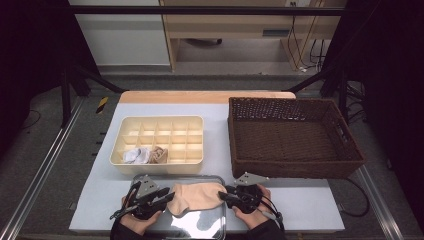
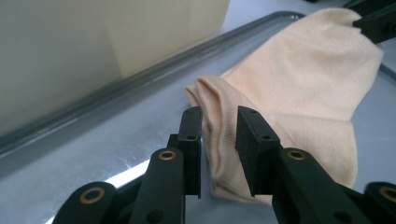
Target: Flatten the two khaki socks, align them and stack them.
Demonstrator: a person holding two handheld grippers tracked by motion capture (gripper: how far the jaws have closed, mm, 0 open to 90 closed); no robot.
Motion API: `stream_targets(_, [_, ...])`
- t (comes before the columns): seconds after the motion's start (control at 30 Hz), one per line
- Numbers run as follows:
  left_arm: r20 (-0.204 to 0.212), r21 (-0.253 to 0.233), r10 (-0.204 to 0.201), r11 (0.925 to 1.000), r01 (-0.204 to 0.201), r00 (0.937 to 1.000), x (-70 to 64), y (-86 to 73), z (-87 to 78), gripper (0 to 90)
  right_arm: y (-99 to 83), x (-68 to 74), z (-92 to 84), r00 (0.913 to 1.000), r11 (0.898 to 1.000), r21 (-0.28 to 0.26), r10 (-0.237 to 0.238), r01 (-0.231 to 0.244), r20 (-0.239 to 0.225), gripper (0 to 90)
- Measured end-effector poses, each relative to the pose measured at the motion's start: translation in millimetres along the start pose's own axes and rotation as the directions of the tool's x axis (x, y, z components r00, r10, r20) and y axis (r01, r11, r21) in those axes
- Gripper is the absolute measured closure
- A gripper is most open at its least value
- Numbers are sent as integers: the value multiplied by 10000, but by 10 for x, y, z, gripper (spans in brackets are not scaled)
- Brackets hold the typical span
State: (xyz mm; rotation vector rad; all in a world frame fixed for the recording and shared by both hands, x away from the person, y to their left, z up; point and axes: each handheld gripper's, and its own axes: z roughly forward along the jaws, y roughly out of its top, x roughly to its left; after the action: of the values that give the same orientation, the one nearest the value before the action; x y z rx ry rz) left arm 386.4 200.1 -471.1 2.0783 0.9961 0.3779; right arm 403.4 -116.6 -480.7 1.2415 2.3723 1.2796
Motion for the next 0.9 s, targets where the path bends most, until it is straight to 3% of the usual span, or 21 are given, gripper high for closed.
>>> stream_targets(0.17, [-23, 98, 82, 9999, -82, 10000, -52, -26, 27, 729, -53, 11, 20, 9994, 9994, -8, 341, -341, 16, 659])
stream_targets(0.23, [-47, 112, 18, 9999, -18, 10000, -57, -25, 28, 737, -66, 8, 12, 9991, 9990, -114, 426, -425, 62, 700])
stream_targets(0.3, [53, 150, -63, 9999, 62, 10000, -57, -23, 33, 766, -76, 9, -16, 9994, 9992, -199, 358, -358, 4, 834])
stream_targets(0.4, [171, 119, -116, 9999, 114, 9998, -63, -18, 44, 812, -70, 16, -31, 9992, 9993, -115, 366, -368, -139, 866])
stream_targets(0.47, [198, 70, -92, 9999, 91, 9998, -72, -16, 54, 821, -48, 1, -47, 9992, 9993, 19, 373, -373, -154, 871])
stream_targets(0.57, [282, -82, 30, 10000, -27, 9996, -118, 1, 86, 825, -11, -48, -115, 9992, 9990, -195, 406, -407, -56, 873])
stream_targets(0.67, [272, -122, 267, 9996, -263, 9993, -193, 30, 141, 824, 11, -127, -193, 9985, 9986, -363, 396, -381, 390, 872])
stream_targets(0.77, [241, -133, 329, 9994, -326, 9992, -214, 51, 179, 821, -10, -189, -179, 9965, 9992, -181, 380, -367, 749, 872])
stream_targets(0.9, [238, -204, 235, 9995, -230, 9994, -193, 54, 174, 797, -11, -182, -145, 9964, 9998, -96, 160, -152, 834, 838])
